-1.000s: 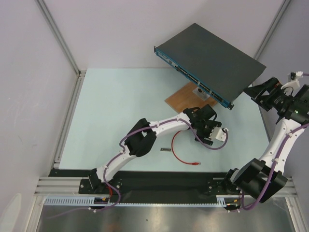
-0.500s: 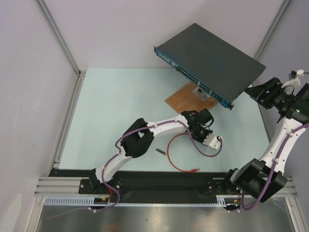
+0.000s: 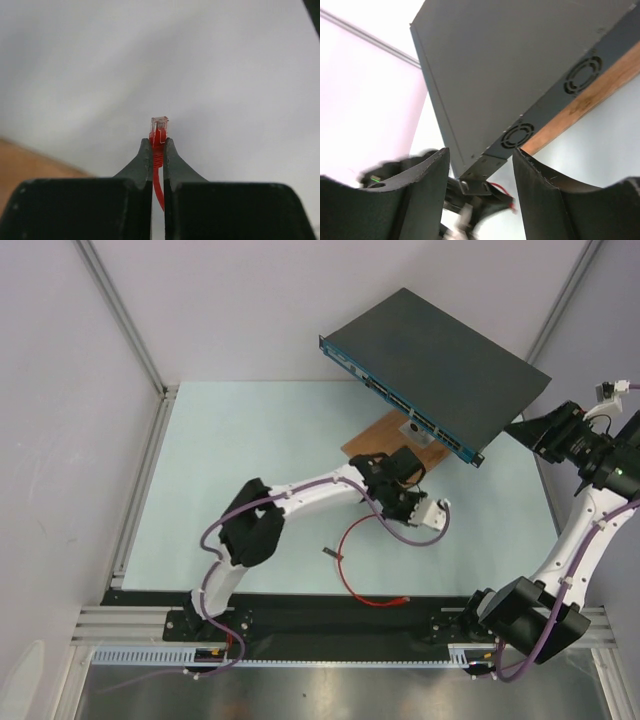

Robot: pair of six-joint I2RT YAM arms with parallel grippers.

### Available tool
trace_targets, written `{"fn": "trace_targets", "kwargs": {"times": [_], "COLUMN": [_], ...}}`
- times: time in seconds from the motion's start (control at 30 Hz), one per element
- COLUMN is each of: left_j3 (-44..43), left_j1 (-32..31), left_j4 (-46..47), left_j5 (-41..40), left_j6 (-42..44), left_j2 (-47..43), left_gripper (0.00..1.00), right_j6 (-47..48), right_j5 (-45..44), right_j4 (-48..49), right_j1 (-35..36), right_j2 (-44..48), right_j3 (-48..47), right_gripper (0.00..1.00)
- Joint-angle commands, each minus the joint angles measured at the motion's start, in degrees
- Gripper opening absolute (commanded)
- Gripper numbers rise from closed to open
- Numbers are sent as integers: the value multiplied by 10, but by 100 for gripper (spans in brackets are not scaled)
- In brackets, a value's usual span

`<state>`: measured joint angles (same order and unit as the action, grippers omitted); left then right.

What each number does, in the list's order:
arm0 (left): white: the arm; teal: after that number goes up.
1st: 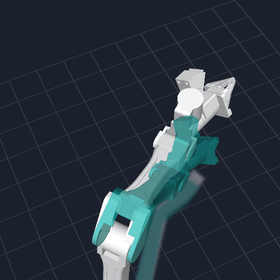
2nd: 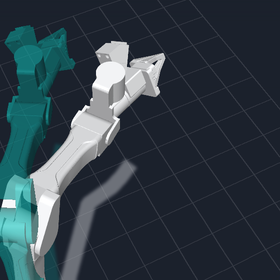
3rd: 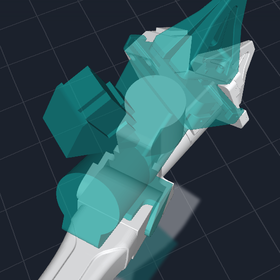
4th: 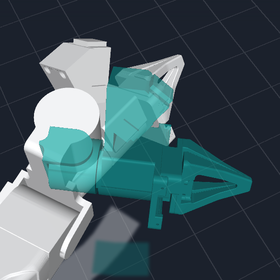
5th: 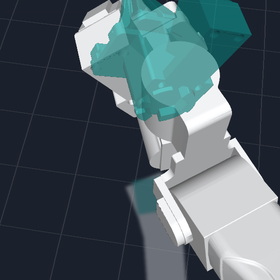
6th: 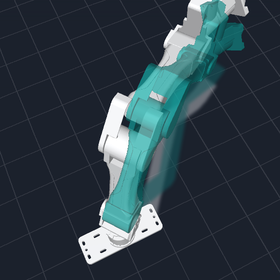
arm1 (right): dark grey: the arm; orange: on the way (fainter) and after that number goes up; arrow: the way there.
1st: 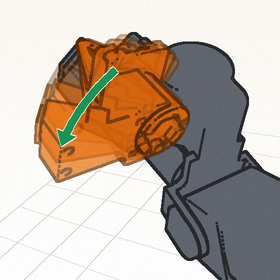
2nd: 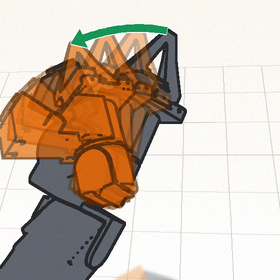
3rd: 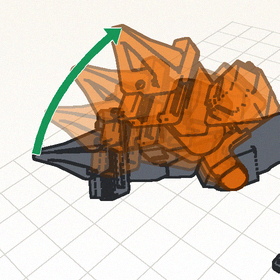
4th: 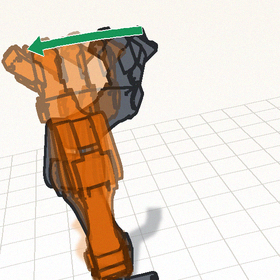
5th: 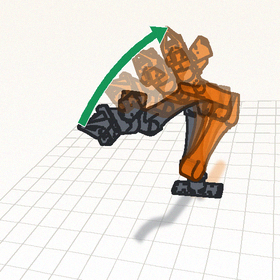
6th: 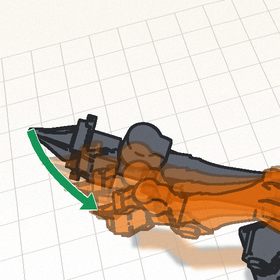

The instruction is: Insert the plug into the switch port

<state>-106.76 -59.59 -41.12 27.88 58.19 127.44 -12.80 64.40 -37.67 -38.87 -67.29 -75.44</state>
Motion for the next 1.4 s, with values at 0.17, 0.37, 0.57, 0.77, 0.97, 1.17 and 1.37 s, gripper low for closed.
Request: {"fn": "trace_targets", "kwargs": {"times": [0.17,0.37,0.57,0.77,0.97,1.17,1.37], "left_j3": [-47,87,170,196,217,223,226], "left_j1": [69,70,54,45,45,45,44], "left_j4": [-13,98,146,168,189,203,205], "left_j5": [34,-37,-74,-98,-93,-89,-79], "left_j6": [-109,-108,-91,-98,-117,-131,-132], "left_j2": [-222,-366,-451,-475,-492,-498,-504], "left_gripper": [0,0,0,0,0,0,0], "right_j6": [23,-49,-89,-114,-57,-22,-40], "right_j5": [27,6,-71,-89,-120,-161,-171], "right_j4": [3,51,88,120,97,70,82], "right_j1": [58,189,339,454,527,550,551], "right_j2": [47,94,122,109,71,57,53], "right_j3": [-30,-25,-16,29,5,0,6], "right_gripper": [61,53,50,47,48,45,45]}}
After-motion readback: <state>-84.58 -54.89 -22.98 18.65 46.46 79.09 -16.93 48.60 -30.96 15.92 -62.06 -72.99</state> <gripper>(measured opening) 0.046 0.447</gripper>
